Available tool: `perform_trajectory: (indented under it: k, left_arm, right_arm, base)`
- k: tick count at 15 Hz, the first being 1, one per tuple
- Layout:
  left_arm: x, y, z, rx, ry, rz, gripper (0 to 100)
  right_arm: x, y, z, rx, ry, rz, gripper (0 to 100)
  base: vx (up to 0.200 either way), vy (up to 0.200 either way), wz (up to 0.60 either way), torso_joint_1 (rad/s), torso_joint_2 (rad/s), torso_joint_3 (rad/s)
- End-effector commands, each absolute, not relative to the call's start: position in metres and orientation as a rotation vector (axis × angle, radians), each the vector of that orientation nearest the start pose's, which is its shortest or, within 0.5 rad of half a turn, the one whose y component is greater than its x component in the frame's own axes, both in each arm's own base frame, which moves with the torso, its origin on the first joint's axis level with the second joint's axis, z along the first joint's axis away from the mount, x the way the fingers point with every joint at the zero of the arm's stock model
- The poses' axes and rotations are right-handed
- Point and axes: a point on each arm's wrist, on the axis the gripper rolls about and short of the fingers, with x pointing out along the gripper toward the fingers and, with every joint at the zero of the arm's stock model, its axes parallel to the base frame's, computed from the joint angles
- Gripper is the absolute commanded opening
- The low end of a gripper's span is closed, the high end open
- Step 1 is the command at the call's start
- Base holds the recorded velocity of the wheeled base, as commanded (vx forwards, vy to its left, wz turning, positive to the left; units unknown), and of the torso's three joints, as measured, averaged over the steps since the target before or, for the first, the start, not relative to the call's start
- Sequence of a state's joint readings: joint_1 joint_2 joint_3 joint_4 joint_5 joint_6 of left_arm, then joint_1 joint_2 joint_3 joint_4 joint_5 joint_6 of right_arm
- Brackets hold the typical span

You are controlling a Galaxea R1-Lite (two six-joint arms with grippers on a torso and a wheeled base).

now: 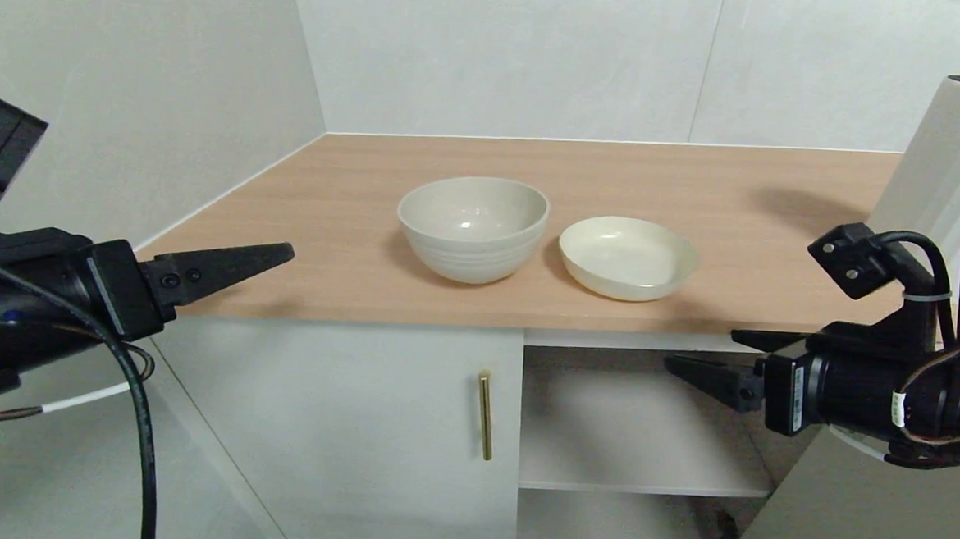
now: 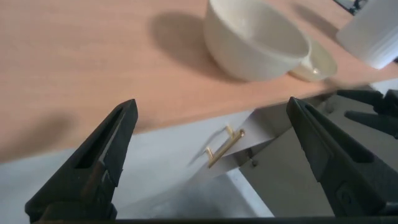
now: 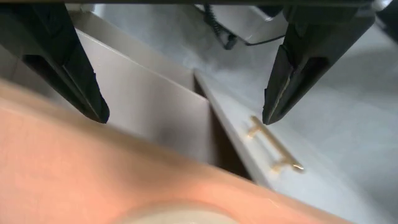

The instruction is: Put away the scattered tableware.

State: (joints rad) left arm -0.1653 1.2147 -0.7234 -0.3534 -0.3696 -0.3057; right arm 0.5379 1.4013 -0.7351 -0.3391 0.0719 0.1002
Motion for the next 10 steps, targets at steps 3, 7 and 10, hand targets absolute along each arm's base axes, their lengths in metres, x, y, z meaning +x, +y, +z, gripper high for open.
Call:
perform_trajectory:
  k: [3, 7, 10]
  left_arm:
    - [0.182, -0.04, 0.25, -0.312, 0.23, -0.515, 100]
    - [0.186, -0.042, 0.246, -0.313, 0.25, -0.521, 100]
    - [0.197, -0.047, 0.237, -0.317, 0.301, -0.523, 100]
  right_arm:
    - [0.196, 0.119, 0.215, 0.021, 0.351, 0.599, 100]
    - [0.196, 0.119, 0.213, 0.02, 0.355, 0.599, 100]
    - [0.199, 0.12, 0.21, 0.016, 0.368, 0.595, 100]
  base:
    - [0.0, 0.0, 0.0, 0.183, -0.47, -0.29]
    - [0.0, 0.0, 0.0, 0.195, -0.48, -0.279]
    - [0.0, 0.0, 0.0, 0.198, -0.46, -0.261]
